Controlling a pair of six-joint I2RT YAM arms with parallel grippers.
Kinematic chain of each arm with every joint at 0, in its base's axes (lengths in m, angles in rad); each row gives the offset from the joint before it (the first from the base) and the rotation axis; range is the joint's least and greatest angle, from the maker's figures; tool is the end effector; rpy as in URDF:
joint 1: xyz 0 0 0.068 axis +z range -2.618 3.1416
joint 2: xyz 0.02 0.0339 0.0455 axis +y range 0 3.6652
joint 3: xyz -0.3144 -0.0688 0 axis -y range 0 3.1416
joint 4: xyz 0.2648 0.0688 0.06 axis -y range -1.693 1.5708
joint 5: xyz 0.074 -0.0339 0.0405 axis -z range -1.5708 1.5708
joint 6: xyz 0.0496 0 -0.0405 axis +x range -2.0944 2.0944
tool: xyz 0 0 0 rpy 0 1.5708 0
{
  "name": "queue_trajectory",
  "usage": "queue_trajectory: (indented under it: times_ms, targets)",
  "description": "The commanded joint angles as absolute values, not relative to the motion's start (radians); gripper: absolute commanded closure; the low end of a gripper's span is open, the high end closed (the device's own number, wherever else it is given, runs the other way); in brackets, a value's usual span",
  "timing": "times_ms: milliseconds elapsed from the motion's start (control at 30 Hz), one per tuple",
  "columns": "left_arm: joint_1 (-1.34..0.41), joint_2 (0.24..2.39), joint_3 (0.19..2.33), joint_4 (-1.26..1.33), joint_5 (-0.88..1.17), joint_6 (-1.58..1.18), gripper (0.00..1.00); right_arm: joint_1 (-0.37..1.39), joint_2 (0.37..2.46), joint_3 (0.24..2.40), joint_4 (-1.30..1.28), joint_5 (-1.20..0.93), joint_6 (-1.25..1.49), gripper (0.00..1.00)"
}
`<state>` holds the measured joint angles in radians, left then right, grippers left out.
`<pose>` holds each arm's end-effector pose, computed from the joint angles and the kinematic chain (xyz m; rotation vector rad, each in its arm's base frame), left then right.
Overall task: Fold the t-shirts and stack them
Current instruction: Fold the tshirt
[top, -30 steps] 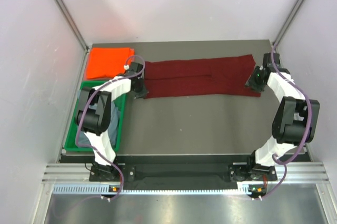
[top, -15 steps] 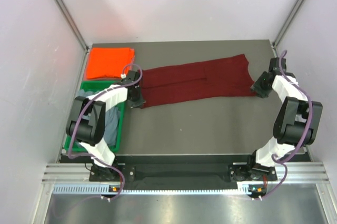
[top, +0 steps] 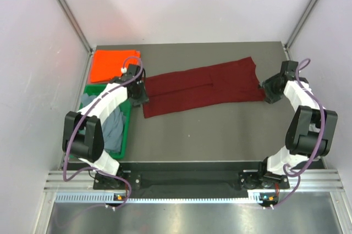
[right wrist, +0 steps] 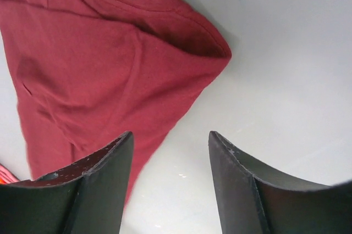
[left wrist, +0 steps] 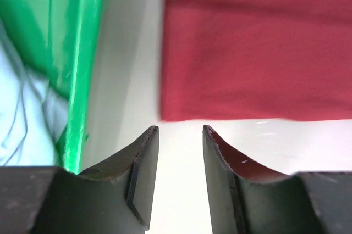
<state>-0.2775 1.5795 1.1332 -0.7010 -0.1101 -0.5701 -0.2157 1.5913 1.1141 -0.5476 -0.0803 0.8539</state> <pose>0.3267 -0.0874 0.2553 -0.4267 2.6757 -0.1034 0.3460 -0.0717 0.2540 1.3142 2.2764 0.3311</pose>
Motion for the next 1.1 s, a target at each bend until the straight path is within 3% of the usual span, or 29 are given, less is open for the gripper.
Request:
queue_trajectory:
  times_ms: [0,200,467,800,900,1067]
  targets:
    - [-0.278,1.551,1.248,-0.723,-0.072,-0.542,0.57,-0.172,1.607,1.182,-0.573,-0.009,1.041,0.42]
    - [-0.278,1.585,1.356,-0.716,-0.005,-0.494,0.56,-0.074,1.804,1.449,-0.735,0.093,1.129,0.42]
    - [-0.278,1.560,1.330,-0.663,0.040,-0.469,0.55,0.037,2.028,1.692,-0.819,0.207,1.238,0.42]
    - [-0.279,1.556,1.390,-0.706,0.028,-0.420,0.54,0.028,2.175,1.770,-0.821,0.270,1.180,0.43]
    - [-0.301,1.558,1.396,-0.677,0.026,-0.413,0.45,0.026,2.221,1.784,-0.810,0.264,1.160,0.43]
    - [-0.313,1.597,1.422,-0.696,0.055,-0.419,0.44,0.023,2.273,1.862,-0.807,0.311,1.083,0.43]
